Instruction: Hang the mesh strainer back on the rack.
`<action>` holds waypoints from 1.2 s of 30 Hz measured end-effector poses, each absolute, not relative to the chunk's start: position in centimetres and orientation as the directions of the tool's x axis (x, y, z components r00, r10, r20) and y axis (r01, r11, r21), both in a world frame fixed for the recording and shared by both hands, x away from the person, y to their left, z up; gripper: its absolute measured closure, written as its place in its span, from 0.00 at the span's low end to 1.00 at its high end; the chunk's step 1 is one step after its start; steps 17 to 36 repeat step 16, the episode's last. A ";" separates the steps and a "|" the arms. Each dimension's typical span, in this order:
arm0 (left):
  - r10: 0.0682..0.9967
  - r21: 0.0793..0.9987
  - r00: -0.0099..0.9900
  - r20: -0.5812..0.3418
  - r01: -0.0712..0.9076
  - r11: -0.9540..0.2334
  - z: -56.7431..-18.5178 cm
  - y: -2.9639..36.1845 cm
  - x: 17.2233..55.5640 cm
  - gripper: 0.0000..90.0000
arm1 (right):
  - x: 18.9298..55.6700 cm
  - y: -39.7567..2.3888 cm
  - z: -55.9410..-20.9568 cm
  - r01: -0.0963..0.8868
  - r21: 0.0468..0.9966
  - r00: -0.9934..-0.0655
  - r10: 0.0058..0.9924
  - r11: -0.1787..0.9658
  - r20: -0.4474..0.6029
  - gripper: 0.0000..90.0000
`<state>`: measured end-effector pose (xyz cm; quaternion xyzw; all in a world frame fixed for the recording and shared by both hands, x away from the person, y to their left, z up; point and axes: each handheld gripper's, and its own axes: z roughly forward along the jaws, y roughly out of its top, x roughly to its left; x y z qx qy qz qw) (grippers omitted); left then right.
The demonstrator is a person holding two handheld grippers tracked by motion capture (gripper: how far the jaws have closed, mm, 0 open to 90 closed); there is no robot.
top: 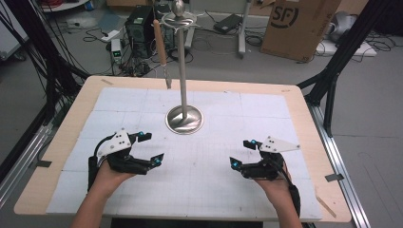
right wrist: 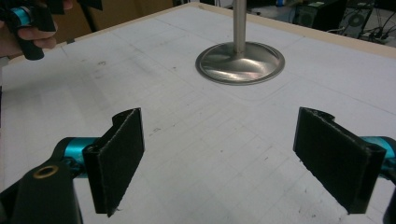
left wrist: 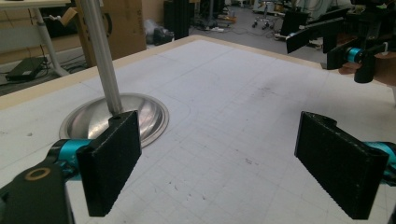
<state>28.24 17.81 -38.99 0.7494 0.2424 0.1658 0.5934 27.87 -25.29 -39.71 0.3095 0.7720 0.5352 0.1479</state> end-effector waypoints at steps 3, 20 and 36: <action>0.561 0.969 0.827 -0.040 0.170 -0.182 -39.0 17.8 28.2 0.17 | 27.8 -25.3 -39.7 0.322 0.918 -0.765 0.635 0.233 0.107 0.17; 0.562 0.963 0.825 -0.055 0.192 -0.188 -39.4 17.6 28.6 0.17 | 27.9 -25.0 -40.0 0.332 0.910 -0.771 0.628 0.247 0.110 0.17; 0.562 0.963 0.825 -0.055 0.192 -0.188 -39.4 17.6 28.6 0.17 | 27.9 -25.0 -40.0 0.332 0.910 -0.771 0.628 0.247 0.110 0.17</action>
